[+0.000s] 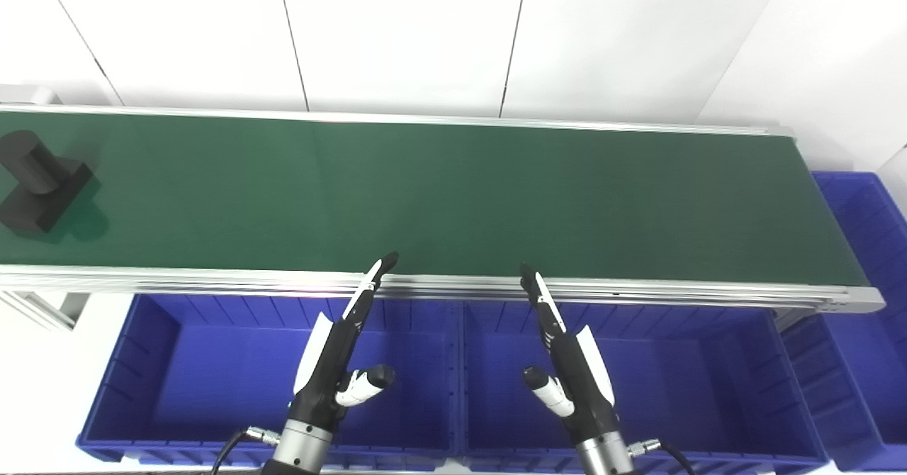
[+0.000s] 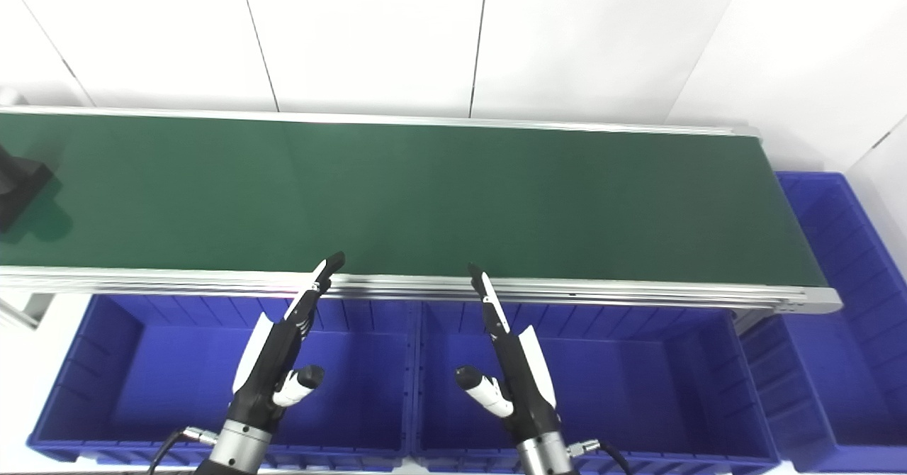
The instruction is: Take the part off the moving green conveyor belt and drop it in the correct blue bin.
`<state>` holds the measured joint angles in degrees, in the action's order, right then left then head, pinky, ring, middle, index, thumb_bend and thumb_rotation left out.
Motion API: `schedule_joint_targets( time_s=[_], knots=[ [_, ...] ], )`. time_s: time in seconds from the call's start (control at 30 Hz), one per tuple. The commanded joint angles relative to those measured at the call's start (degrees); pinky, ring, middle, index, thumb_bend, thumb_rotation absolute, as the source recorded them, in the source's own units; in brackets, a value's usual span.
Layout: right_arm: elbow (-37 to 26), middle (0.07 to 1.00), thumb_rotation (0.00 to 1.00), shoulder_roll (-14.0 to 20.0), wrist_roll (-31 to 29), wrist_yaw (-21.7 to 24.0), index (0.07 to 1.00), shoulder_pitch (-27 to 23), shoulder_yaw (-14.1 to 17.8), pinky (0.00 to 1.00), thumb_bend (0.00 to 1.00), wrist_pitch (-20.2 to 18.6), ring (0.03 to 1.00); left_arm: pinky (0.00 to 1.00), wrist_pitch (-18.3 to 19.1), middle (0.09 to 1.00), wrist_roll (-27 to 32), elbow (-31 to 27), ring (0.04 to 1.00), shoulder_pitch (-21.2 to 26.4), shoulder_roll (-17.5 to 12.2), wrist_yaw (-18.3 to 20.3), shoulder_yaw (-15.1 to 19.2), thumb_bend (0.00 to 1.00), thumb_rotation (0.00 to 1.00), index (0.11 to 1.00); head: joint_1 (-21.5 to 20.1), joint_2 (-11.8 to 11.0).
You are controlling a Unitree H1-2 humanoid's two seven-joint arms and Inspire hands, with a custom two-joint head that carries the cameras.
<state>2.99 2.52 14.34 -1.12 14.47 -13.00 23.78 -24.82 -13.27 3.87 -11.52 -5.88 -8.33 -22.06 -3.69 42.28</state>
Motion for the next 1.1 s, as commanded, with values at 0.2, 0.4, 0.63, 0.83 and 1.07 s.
schedule_joint_targets(
  time_s=[0.2, 0.4, 0.63, 0.83, 1.07],
  knots=[
    [-0.91, 0.993, 1.00, -0.38, -0.44, -0.71, 0.997, -0.68, -0.05, 1.00, 0.89, 2.83, 0.982, 1.00, -2.10, 0.964, -0.69, -0.61, 1.000, 0.67, -0.21, -1.40, -0.46, 0.97, 1.00, 0.951, -0.03, -0.06],
    [-0.98, 0.992, 1.00, -0.43, -0.25, -0.70, 0.997, -0.68, -0.14, 1.00, 0.90, 2.77, 0.980, 1.00, -2.10, 0.967, -0.99, -0.62, 1.000, 0.73, -0.33, -1.79, -0.62, 0.97, 1.00, 0.954, -0.12, -0.02],
    [-0.87, 0.994, 1.00, -0.47, -0.27, -0.83, 0.997, -0.64, -0.32, 0.99, 0.89, 2.90, 0.981, 1.00, -2.10, 0.969, -0.57, -0.66, 1.000, 0.43, -0.34, -1.03, -0.46, 0.99, 1.00, 0.953, -0.28, -0.05],
    [-0.66, 0.994, 1.00, -0.49, 0.29, -1.50, 0.999, -0.84, -0.50, 0.99, 0.88, 3.03, 0.981, 1.00, -2.10, 0.969, -0.55, -0.32, 1.000, 0.59, -0.47, -1.23, -0.66, 0.98, 1.00, 0.956, -0.42, -0.04],
    [-0.33, 0.998, 1.00, -0.27, 0.05, -1.89, 1.000, -1.15, -0.82, 0.99, 0.88, 3.06, 0.981, 1.00, -2.10, 0.976, -0.44, -0.11, 1.000, 0.37, -0.23, -0.68, -0.43, 1.00, 1.00, 0.960, -0.37, -0.07]
  ],
)
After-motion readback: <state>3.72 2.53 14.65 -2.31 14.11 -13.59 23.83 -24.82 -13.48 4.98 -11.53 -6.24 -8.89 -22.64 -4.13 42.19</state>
